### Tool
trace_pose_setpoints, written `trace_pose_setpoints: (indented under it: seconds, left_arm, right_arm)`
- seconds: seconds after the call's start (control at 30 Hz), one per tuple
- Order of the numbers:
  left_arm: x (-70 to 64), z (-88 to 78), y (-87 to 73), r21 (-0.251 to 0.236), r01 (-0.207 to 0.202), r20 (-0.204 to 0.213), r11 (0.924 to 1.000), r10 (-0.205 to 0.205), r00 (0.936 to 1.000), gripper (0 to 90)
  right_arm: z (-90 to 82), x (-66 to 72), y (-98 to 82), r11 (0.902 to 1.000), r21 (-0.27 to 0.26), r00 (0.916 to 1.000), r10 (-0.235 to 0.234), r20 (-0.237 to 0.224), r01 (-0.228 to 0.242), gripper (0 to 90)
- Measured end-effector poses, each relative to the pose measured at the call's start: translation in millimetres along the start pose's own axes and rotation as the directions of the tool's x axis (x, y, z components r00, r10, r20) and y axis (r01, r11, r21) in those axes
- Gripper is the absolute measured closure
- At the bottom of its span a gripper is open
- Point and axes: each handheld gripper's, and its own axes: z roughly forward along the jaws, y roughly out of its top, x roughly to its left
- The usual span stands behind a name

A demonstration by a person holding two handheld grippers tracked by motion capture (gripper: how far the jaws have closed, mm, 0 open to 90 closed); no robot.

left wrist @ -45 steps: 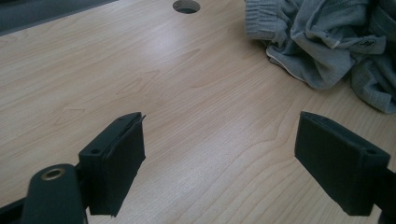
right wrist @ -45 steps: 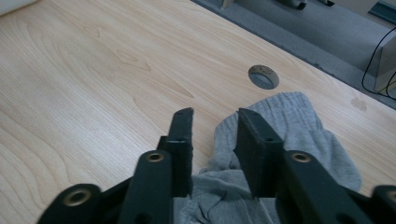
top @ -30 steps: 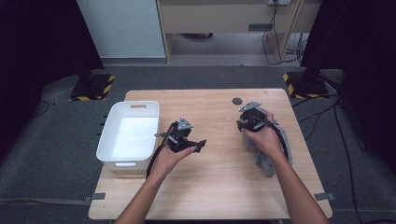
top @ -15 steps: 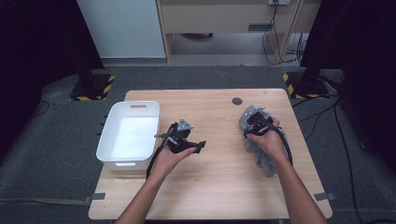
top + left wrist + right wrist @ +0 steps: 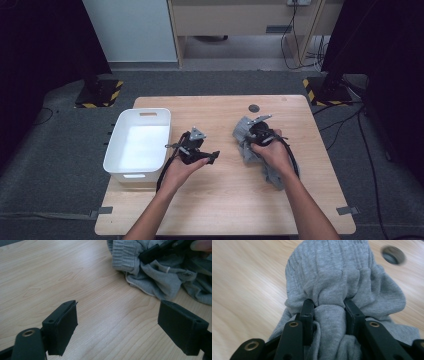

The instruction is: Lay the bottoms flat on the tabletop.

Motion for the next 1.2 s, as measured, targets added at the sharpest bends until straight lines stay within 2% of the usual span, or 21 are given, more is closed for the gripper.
trace_pose_setpoints:
  seconds: [0.13, 0.2, 0.27, 0.37, 0.43, 0.5, 0.6, 0.63, 0.67, 0.73, 0.8, 0.87, 1.0, 1.07, 1.2]
  left_arm:
    - [4.3, -1.2, -1.5, -0.003, 0.015, -0.01, 0.9999, -0.015, 0.9998, 15.7]
    - [5.8, -2.3, -1.8, -0.007, 0.019, -0.018, 0.9998, -0.019, 0.9997, 15.9]
    - [8.9, -3.9, -2.2, -0.009, 0.028, -0.031, 0.9996, -0.028, 0.9991, 16.2]
    - [13.1, -4.3, -4.4, -0.006, 0.041, -0.044, 0.9991, -0.041, 0.9982, 16.4]
    - [15.6, -4.3, -5.9, -0.006, 0.052, -0.055, 0.9986, -0.052, 0.9971, 16.7]
    - [17.4, -4.7, -6.7, -0.007, 0.059, -0.062, 0.9982, -0.06, 0.9963, 16.9]
    - [17.9, -4.8, -7.1, -0.01, 0.063, -0.063, 0.998, -0.063, 0.996, 17.0]
    - [17.7, -4.7, -7.0, -0.011, 0.061, -0.063, 0.9981, -0.062, 0.9961, 17.0]
    - [17.6, -4.7, -6.9, -0.012, 0.061, -0.064, 0.998, -0.062, 0.996, 17.1]
    - [17.5, -4.7, -6.8, -0.014, 0.06, -0.069, 0.9981, -0.061, 0.9957, 17.3]
    - [17.8, -4.5, -7.1, -0.006, 0.057, -0.079, 0.9984, -0.057, 0.9952, 17.4]
    - [18.3, -4.8, -7.7, -0.004, 0.055, -0.086, 0.9985, -0.055, 0.9948, 17.4]
    - [19.7, -6.3, -7.8, -0.01, 0.061, -0.082, 0.9981, -0.061, 0.9947, 17.4]
    - [20.3, -6.9, -7.7, -0.014, 0.063, -0.08, 0.9979, -0.064, 0.9947, 17.4]
    - [20.5, -6.7, -8.0, -0.011, 0.064, -0.08, 0.9979, -0.064, 0.9947, 17.3]
  right_arm:
    - [2.8, 21.5, 11.6, 0.9994, -0.033, 0.9988, 0.002, -0.05, -0.004, 65.9]
    - [5.0, 28.7, 15.6, 0.9989, -0.046, 0.9973, -0.002, -0.073, -0.002, 65.9]
    - [6.5, 32.8, 18.0, 0.998, -0.06, 0.9941, 0.015, -0.108, -0.021, 65.5]
    - [8.7, 41.9, 20.3, 0.9964, -0.037, 0.9937, -0.078, -0.08, 0.075, 58.3]
    - [7.1, 43.9, 21.9, 0.998, -0.032, 0.9938, -0.058, -0.094, 0.055, 49.6]
    - [2.4, 45.3, 24.9, 0.9978, -0.036, 0.9946, -0.059, -0.086, 0.056, 44.6]
    - [-6.2, 46.7, 31.4, 0.9952, -0.06, 0.9936, -0.082, -0.077, 0.077, 43.3]
    - [-9.9, 47.5, 34.8, 0.9938, -0.078, 0.9935, -0.085, -0.075, 0.08, 44.0]
    - [-12.8, 48.6, 37.7, 0.9928, -0.088, 0.9931, -0.089, -0.077, 0.082, 49.2]
    - [-17.3, 52.2, 42.0, 0.9871, -0.12, 0.9905, -0.116, -0.074, 0.106, 58.0]
    - [-17.6, 57.4, 45.3, 0.9818, -0.124, 0.9846, -0.155, -0.082, 0.144, 66.8]
    - [-13.9, 61.8, 46.6, 0.9797, -0.105, 0.9808, -0.179, -0.077, 0.17, 73.8]
    - [-3.4, 63.5, 45.5, 0.9787, -0.073, 0.9781, -0.197, -0.068, 0.192, 78.8]
    - [-1.7, 62.6, 44.4, 0.9751, -0.054, 0.9738, -0.218, -0.064, 0.215, 83.0]
    - [-5.1, 55.0, 42.3, 0.9775, -0.037, 0.9773, -0.209, -0.035, 0.208, 87.9]
